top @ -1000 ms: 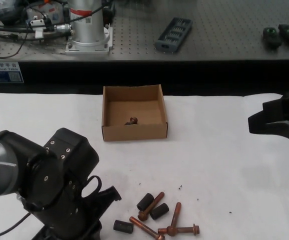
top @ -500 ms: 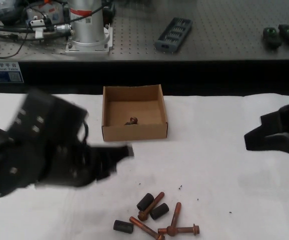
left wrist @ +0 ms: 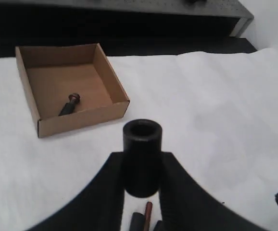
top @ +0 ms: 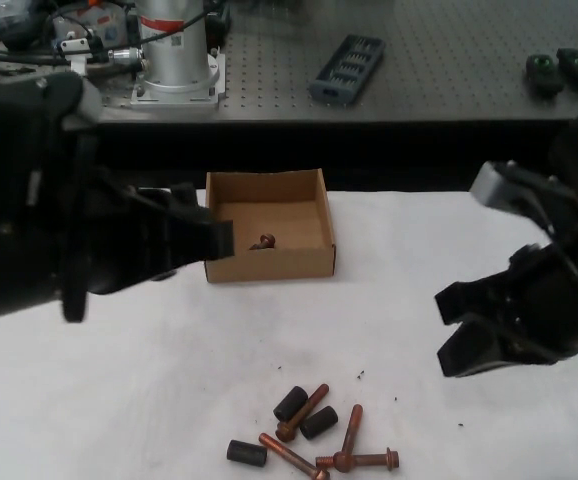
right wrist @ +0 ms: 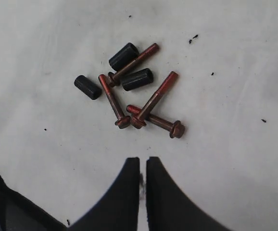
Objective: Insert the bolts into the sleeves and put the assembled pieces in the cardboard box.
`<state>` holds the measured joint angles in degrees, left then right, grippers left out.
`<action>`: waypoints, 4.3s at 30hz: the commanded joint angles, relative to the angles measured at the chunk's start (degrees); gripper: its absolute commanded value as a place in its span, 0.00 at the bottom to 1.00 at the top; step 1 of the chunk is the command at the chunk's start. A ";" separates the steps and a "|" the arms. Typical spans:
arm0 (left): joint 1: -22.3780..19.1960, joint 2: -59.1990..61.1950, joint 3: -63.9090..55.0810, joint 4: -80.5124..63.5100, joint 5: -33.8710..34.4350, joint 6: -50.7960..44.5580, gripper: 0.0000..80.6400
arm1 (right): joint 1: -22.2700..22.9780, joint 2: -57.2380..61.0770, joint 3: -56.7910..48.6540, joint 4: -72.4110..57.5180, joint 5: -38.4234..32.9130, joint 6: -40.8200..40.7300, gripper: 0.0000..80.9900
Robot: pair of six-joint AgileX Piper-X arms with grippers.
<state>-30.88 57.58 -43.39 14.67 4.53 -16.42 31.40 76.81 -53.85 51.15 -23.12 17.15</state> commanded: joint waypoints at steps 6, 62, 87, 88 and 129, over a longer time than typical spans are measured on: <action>0.00 -7.75 -0.51 0.43 -0.43 6.10 0.07 | 4.54 7.07 -0.20 -4.87 -5.10 4.11 0.07; 0.00 -12.09 -0.51 6.36 -0.43 6.10 0.07 | 10.42 18.57 14.90 -36.21 -3.61 52.41 0.30; 0.00 -12.09 -0.51 6.36 -0.43 6.10 0.07 | 3.43 16.50 14.71 -34.81 -1.90 44.51 0.30; 0.00 -12.09 -0.51 6.36 -0.43 6.10 0.07 | 3.43 16.50 14.71 -34.98 -1.66 44.51 0.30; 0.00 -12.09 -0.51 6.36 -0.43 6.10 0.07 | 3.59 16.50 11.34 -37.78 5.17 58.49 0.26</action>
<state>-30.88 46.04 -43.39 21.93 4.46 -11.17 35.25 94.21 -42.01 13.93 -19.18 71.13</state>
